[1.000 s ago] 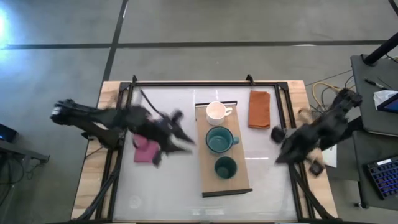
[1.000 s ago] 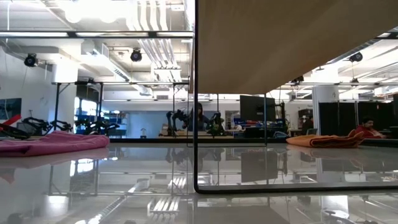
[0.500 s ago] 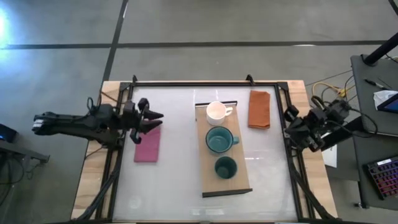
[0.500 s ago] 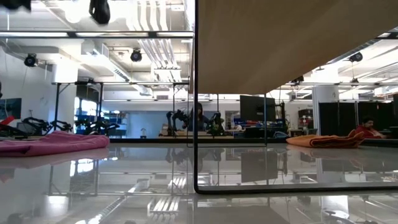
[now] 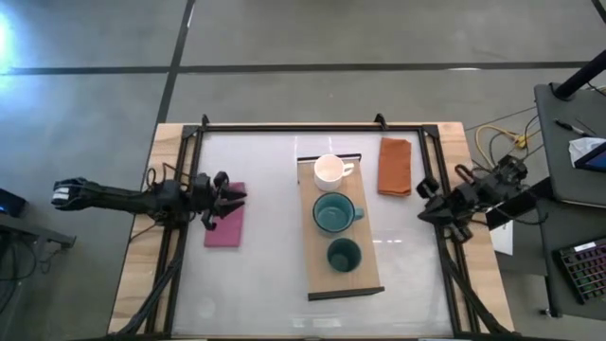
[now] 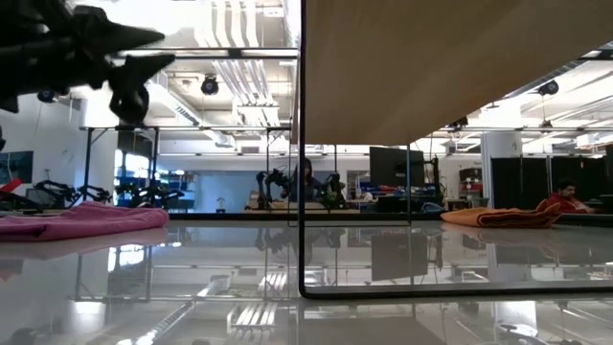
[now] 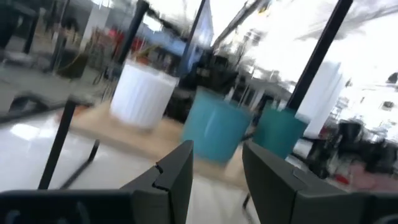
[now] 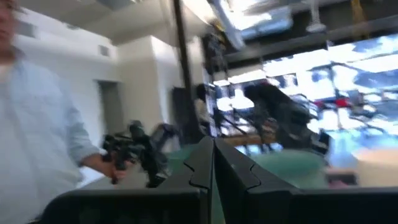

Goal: Stack small to large cups/mugs on shelf
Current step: Return to Home Position

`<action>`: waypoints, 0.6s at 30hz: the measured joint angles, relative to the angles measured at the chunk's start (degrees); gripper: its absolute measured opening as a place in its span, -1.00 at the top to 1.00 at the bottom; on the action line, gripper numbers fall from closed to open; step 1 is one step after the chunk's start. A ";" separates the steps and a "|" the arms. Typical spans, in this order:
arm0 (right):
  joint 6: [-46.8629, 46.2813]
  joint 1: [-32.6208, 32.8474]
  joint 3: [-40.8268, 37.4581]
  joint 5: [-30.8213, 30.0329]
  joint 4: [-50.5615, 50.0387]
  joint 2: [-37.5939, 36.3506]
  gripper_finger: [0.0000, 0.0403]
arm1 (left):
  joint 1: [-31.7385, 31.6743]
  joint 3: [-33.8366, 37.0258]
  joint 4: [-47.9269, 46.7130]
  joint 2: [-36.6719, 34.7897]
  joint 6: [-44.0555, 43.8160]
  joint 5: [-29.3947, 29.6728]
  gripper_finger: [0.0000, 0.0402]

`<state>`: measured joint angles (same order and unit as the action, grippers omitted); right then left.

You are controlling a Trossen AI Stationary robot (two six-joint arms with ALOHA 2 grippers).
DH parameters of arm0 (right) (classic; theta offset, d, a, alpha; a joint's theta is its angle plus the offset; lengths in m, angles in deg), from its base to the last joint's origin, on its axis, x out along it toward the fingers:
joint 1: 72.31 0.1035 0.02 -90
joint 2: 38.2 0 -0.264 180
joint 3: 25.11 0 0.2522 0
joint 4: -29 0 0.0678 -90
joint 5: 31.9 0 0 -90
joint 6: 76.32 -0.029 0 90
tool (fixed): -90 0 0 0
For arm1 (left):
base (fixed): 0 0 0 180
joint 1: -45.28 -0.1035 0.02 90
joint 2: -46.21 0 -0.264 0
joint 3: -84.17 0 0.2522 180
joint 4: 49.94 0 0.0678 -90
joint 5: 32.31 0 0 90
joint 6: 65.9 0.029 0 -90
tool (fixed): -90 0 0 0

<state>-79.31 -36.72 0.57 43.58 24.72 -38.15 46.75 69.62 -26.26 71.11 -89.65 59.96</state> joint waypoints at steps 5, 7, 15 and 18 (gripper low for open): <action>-0.36 -0.52 -3.10 -3.45 3.04 -0.04 0.96 | -0.90 0.30 -5.25 -3.82 -1.04 1.35 0.38; -0.07 -1.31 -3.78 -4.49 3.06 -0.03 0.96 | -1.58 0.30 -7.02 -5.30 -1.68 2.20 0.38; -0.40 -6.21 -6.18 -5.03 2.92 -0.01 0.96 | -4.55 0.34 -15.47 -9.38 -6.07 7.88 0.38; -1.95 -8.15 -7.44 -4.99 3.08 -0.03 0.96 | -5.06 0.34 -18.26 -10.22 -7.51 7.95 0.38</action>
<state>-81.26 -44.86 -6.87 38.58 27.80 -38.19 41.69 69.96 -44.52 60.89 -97.16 67.91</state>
